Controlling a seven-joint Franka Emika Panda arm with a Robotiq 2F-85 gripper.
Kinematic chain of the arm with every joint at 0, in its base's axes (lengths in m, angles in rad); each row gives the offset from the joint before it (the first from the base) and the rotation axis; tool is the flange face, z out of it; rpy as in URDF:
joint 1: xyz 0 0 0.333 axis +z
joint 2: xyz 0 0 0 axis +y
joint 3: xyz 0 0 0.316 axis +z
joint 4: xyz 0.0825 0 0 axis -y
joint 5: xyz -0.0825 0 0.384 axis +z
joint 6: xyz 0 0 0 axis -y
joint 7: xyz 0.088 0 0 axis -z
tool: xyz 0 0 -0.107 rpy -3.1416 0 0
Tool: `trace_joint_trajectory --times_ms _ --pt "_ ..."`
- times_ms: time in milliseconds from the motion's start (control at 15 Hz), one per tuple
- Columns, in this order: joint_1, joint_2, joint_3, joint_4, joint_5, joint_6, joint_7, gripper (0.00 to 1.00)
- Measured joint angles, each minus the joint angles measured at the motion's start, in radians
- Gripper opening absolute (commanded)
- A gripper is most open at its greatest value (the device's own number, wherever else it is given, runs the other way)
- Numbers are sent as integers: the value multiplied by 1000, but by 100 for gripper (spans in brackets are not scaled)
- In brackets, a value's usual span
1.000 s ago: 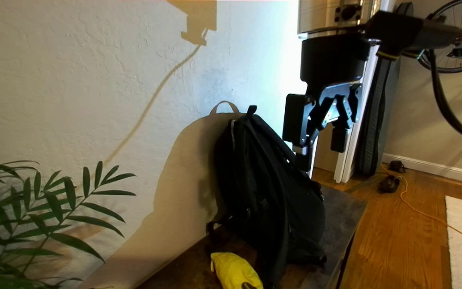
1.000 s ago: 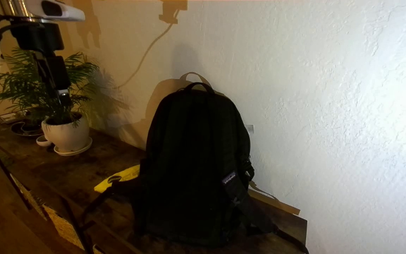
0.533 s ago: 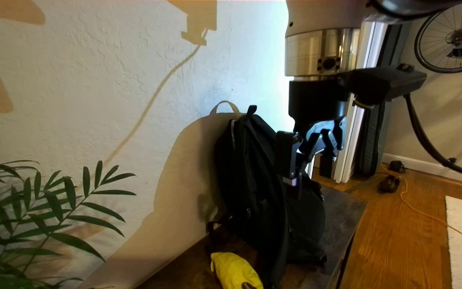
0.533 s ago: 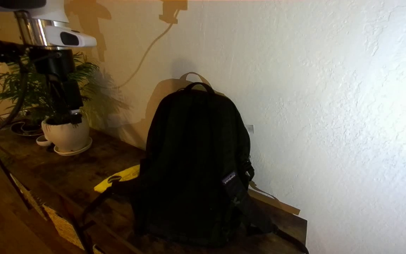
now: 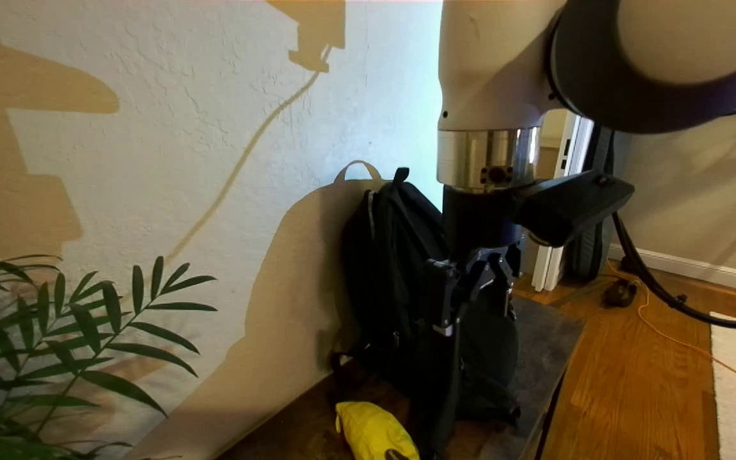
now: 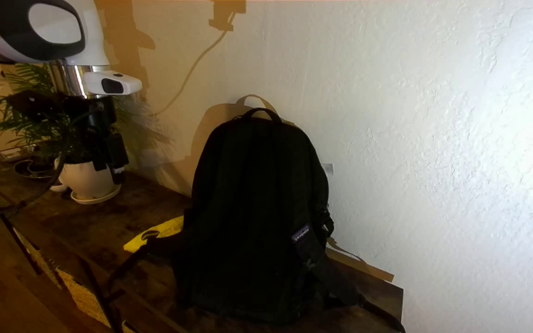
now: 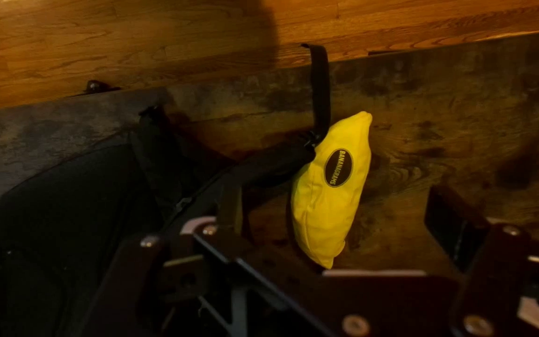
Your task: Place the banana plush toy inside the black backpack
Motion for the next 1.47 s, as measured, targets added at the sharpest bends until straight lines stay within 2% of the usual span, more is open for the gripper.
trace_joint_trajectory --times_ms 400,933,1133,1467 --pt "21 71 -57 18 -18 42 3 100" --pt "26 91 -62 37 -7 45 1 100" --pt "31 151 -68 75 -10 75 4 100" --pt "77 298 -125 176 -20 130 4 100"
